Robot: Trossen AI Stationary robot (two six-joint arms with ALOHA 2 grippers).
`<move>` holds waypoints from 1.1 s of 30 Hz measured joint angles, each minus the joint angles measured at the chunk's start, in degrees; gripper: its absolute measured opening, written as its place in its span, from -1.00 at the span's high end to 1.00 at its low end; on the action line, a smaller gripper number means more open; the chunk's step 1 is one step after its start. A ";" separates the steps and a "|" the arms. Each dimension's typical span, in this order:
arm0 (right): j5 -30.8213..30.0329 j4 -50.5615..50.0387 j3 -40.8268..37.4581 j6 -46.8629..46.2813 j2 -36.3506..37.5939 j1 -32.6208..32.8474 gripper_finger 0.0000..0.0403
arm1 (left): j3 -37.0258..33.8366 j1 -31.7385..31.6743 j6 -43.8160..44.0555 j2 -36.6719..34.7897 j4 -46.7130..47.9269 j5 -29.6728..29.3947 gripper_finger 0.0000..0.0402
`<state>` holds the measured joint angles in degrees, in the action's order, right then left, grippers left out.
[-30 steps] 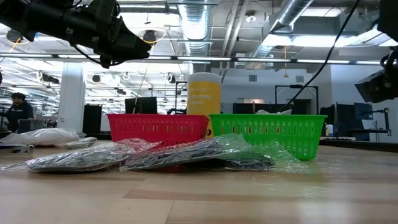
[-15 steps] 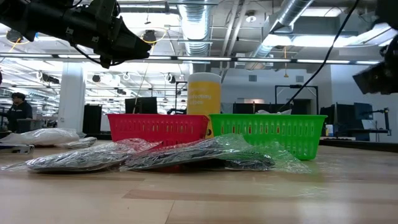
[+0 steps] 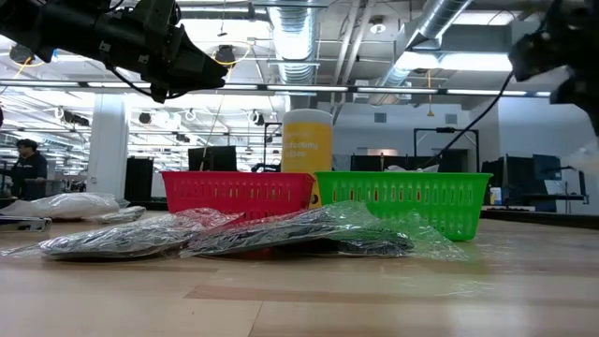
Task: Pick & Place Travel size toiletries
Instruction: Put the cotton pack into the right red bin
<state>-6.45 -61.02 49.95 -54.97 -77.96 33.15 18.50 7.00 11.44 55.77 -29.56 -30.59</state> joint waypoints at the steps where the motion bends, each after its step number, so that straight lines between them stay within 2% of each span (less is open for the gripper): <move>1: -0.39 -0.01 0.00 0.31 1.03 -0.55 0.92 | 0.00 0.01 0.00 0.00 0.02 0.00 0.37; 6: -2.70 0.52 0.00 3.99 4.71 -3.71 0.97 | 0.00 -0.01 0.00 0.00 0.00 0.00 0.37; 12: -3.09 3.54 0.00 10.63 6.76 -8.89 0.91 | 0.00 0.01 0.00 0.00 0.00 0.00 0.37; 19: -3.09 9.91 0.02 20.46 6.85 -16.14 0.97 | 0.00 0.01 0.86 0.00 0.00 0.01 0.37; 24: -3.01 14.80 0.02 24.66 6.85 -21.55 0.92 | 0.00 -0.01 0.90 0.00 0.02 0.01 0.37; 33: -2.62 20.14 3.30 31.34 6.45 -28.98 0.96 | 0.00 0.00 0.90 0.00 0.02 0.00 0.37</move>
<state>-9.06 -40.88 53.26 -23.64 -71.51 4.17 18.50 7.00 12.34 55.77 -29.54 -30.59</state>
